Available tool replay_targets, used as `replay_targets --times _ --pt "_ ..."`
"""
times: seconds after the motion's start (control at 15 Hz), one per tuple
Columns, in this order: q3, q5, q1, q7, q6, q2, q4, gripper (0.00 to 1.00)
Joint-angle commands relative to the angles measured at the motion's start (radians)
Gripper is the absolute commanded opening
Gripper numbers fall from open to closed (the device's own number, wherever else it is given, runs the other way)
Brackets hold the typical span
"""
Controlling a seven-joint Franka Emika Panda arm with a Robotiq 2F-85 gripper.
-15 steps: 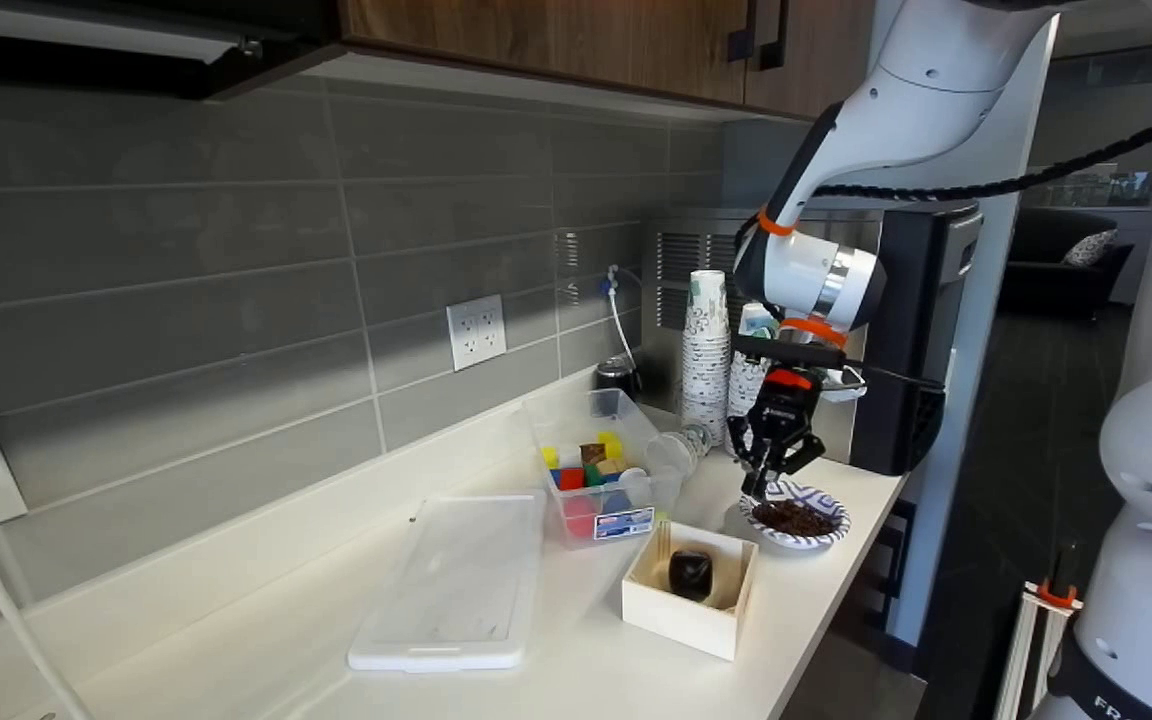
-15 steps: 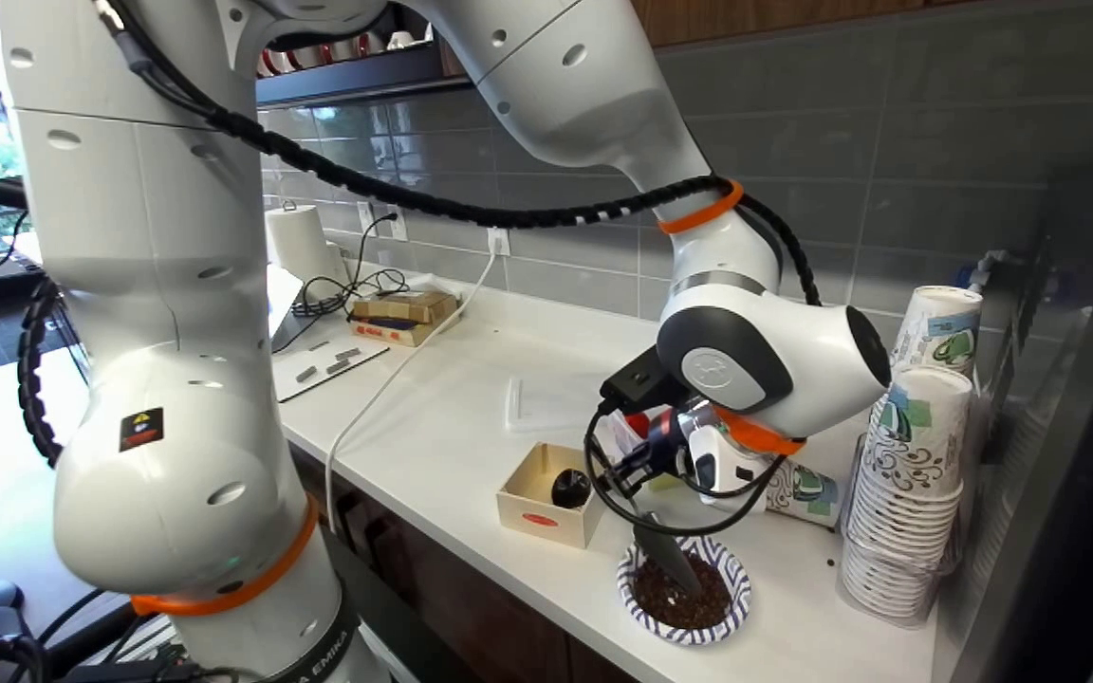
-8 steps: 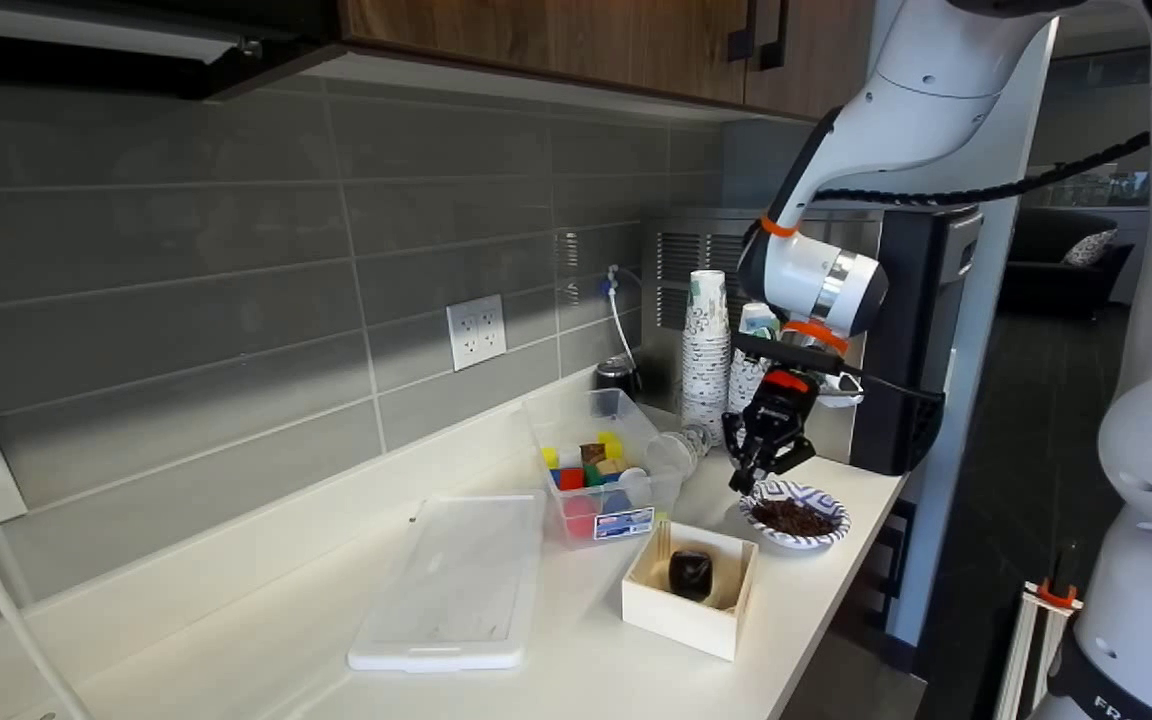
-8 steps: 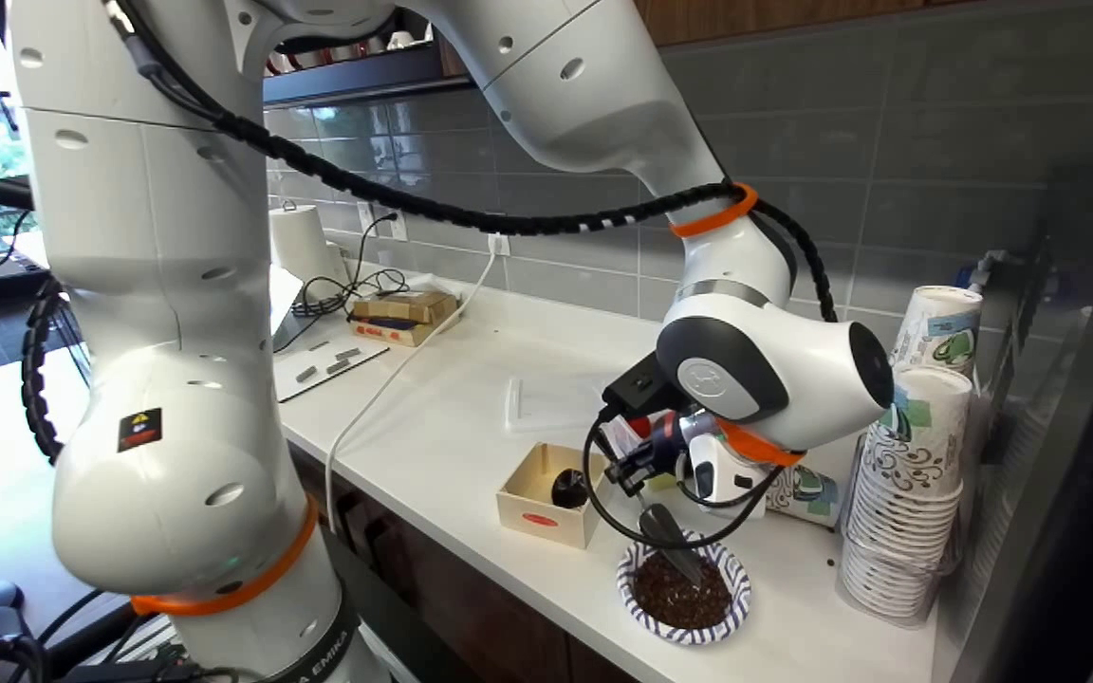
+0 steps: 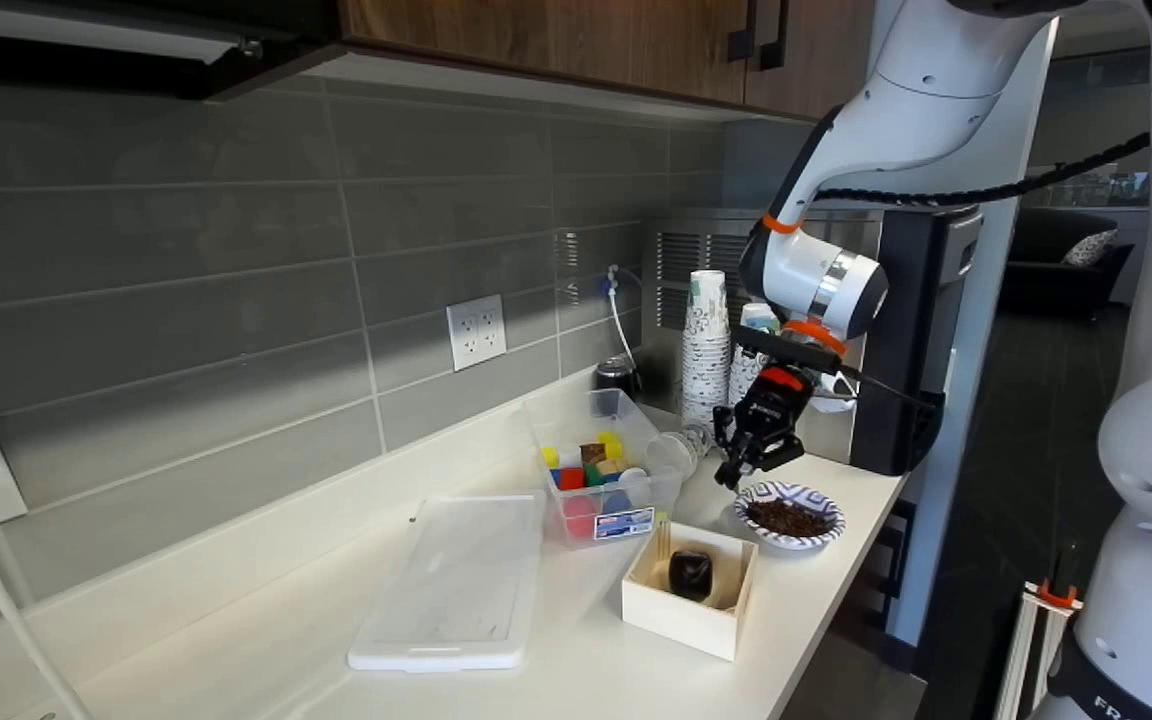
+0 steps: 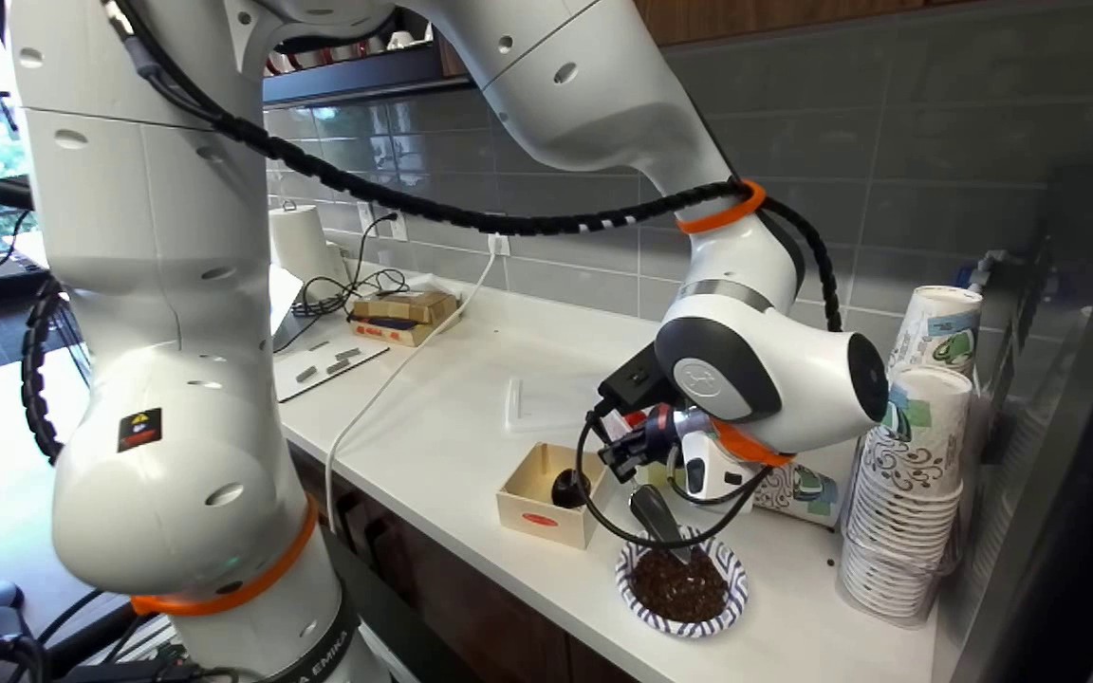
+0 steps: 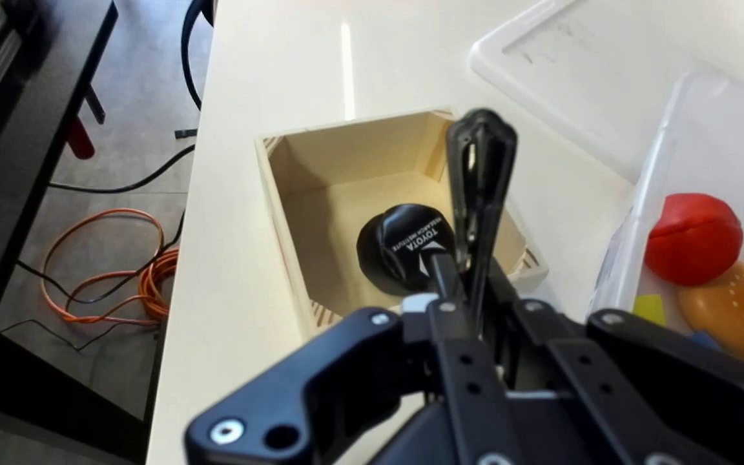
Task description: Stir the contents of the bowl using the spatula
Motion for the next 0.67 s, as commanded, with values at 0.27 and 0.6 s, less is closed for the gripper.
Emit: replay_targets --times 0.27,0.6 --pt "-0.031 -0.073 -0.009 0.075 -0.163 -0.001 0.005 0.03" --pt "-0.076 -0.129 -0.023 0.134 -0.138 -0.014 -0.018 0.03"
